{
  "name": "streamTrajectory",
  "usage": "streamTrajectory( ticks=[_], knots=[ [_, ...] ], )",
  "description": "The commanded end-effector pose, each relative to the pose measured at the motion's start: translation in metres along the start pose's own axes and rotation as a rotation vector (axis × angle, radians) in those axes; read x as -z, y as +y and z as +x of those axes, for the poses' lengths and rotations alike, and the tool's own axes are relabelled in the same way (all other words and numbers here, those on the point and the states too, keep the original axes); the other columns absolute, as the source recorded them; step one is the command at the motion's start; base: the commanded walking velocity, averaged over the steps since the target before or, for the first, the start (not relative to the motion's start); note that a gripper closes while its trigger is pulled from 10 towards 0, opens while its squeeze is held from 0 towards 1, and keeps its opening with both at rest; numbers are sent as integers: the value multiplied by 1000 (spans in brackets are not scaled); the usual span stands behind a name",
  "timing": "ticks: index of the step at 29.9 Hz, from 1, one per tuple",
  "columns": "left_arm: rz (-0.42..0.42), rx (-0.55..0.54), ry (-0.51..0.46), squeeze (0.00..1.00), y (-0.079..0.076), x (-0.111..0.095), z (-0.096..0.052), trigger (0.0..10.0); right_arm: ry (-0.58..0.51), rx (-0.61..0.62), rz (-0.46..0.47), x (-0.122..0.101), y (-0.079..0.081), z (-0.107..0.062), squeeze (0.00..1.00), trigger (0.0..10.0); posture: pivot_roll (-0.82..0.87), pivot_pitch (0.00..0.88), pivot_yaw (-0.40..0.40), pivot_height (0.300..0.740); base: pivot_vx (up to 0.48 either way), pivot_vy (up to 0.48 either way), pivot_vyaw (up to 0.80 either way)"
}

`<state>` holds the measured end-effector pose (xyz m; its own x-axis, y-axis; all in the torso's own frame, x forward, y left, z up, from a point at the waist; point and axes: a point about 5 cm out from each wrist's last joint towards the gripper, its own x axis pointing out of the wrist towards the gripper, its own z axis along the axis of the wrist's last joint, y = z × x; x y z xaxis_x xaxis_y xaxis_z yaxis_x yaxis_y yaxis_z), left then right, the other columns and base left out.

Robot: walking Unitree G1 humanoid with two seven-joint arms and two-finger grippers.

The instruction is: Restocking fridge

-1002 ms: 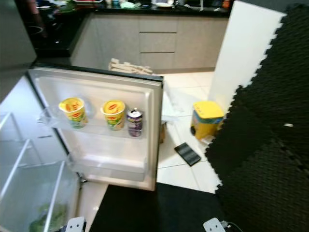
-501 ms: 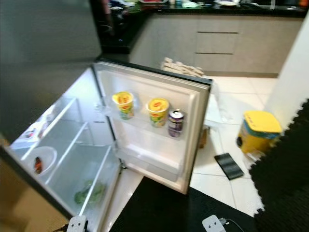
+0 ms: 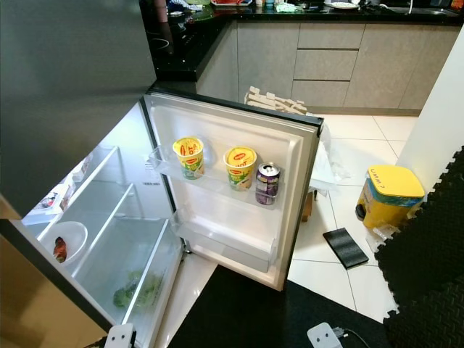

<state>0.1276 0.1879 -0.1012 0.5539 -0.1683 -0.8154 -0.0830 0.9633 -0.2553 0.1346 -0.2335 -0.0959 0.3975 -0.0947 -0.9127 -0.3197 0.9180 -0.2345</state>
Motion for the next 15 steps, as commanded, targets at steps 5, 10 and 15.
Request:
streamTrajectory(
  ticks=[5, 10, 15],
  knots=[
    [10, 17, 2, 0, -4, 0, 1, 10000, -5, 3, 1, -2, -1, 0, 0, 10000, -49, 0, -15, 740, 0, 0, 0],
    [19, 20, 4, 0, -3, 1, 1, 10000, -5, 0, -1, -2, -1, 0, 0, 10000, -49, 0, -15, 740, 0, 0, 0],
    [25, 23, 8, 0, -4, 2, 0, 10000, -5, -1, -6, -2, -1, 0, 0, 10000, -50, 0, -18, 740, 0, 0, 0]
  ],
)
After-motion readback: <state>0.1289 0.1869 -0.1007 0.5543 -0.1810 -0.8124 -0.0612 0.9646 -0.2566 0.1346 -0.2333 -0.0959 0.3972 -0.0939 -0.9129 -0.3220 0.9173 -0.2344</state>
